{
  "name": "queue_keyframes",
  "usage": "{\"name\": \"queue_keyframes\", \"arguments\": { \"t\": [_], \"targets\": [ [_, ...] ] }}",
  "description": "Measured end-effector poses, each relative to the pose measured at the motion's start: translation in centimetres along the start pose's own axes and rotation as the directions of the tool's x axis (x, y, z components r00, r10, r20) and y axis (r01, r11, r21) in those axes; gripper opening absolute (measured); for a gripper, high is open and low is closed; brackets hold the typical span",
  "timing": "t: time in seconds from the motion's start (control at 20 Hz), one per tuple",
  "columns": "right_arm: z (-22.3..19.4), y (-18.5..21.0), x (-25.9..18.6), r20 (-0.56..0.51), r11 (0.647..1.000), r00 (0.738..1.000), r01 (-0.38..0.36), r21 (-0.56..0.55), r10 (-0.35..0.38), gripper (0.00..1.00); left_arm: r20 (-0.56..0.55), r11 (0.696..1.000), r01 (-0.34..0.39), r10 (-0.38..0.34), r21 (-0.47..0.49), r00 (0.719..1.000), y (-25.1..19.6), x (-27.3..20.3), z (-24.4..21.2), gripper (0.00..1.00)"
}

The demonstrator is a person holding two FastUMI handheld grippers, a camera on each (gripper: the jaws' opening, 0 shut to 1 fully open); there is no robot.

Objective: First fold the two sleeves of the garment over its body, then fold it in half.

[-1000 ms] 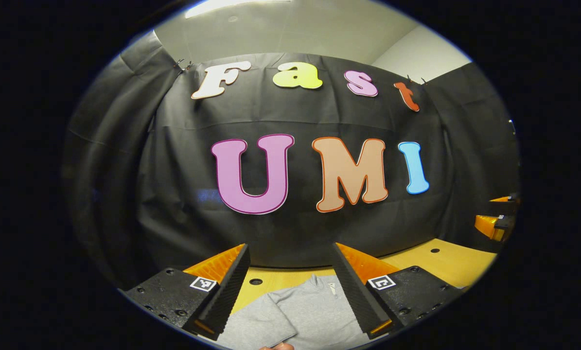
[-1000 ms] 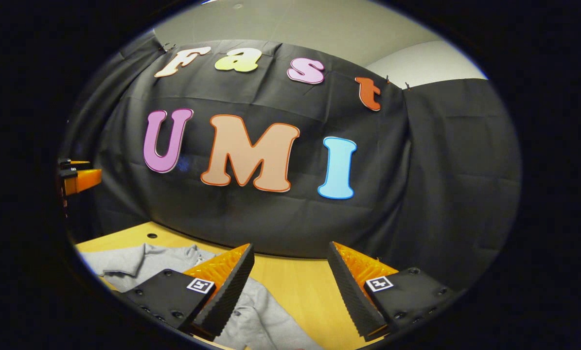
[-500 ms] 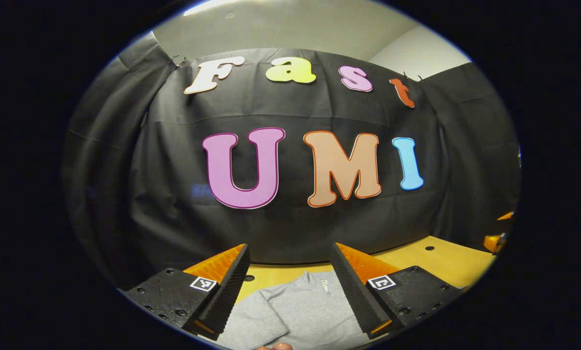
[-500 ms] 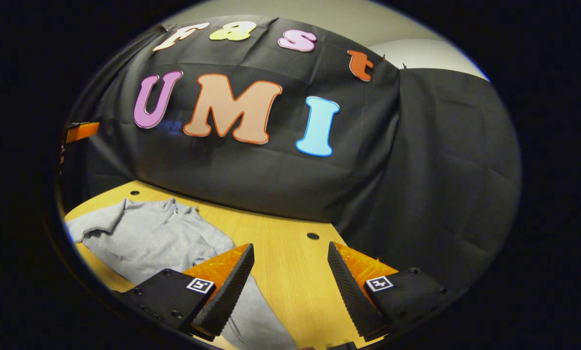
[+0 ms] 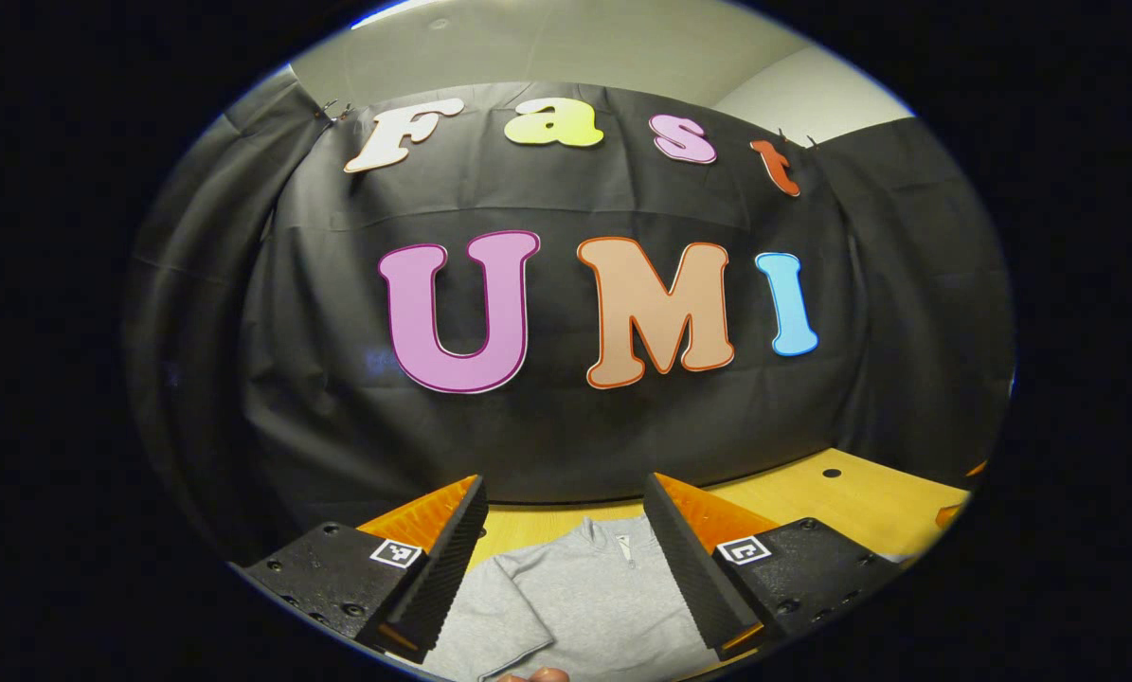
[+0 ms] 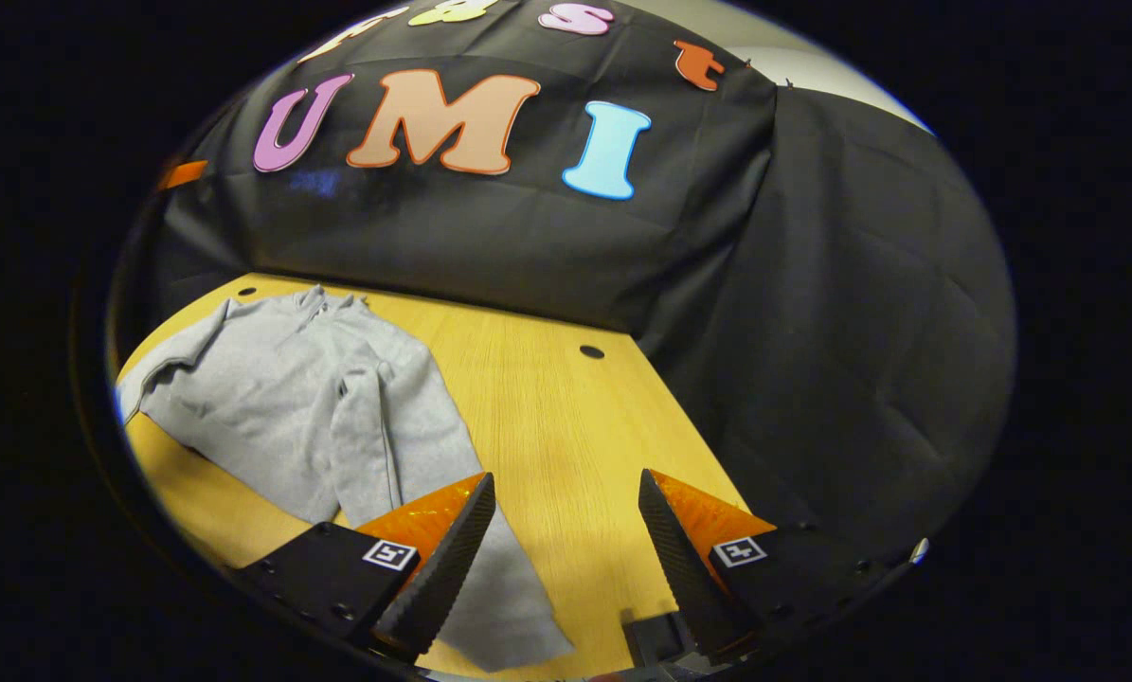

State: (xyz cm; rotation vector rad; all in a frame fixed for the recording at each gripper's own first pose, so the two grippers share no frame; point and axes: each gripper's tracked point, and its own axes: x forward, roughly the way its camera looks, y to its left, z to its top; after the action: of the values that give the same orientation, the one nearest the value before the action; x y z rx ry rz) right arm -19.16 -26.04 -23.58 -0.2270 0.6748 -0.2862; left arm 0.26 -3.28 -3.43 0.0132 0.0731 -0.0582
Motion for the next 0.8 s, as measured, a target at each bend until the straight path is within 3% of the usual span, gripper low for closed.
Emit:
{"name": "queue_keyframes", "arguments": {
  "t": [0.3, 0.5, 0.75, 0.8],
  "targets": [
    [-6.3, 0.4, -0.2, -0.153, 0.998, 0.988, -0.008, 0.057, 0.017, 0.98, -0.013, 1.000, 0.011, -0.011, 0.003, 1.000, -0.6, 0.5, -0.5, 0.96],
    [-9.6, 1.3, -1.0, -0.247, 0.991, 0.967, -0.038, 0.132, 0.069, 0.99, -0.042, 1.000, 0.011, -0.010, 0.019, 0.999, -0.7, 0.7, -1.6, 0.97],
    [-12.6, 1.0, -1.6, -0.325, 0.988, 0.943, -0.021, 0.156, 0.071, 0.99, -0.065, 1.000, 0.005, -0.004, 0.023, 0.998, -0.6, 1.0, -2.6, 1.00],
    [-13.1, 1.2, -1.6, -0.341, 0.986, 0.937, -0.023, 0.166, 0.079, 0.99, -0.070, 1.000, 0.005, -0.004, 0.021, 0.998, -0.6, 1.0, -2.8, 0.97]
  ]
}}
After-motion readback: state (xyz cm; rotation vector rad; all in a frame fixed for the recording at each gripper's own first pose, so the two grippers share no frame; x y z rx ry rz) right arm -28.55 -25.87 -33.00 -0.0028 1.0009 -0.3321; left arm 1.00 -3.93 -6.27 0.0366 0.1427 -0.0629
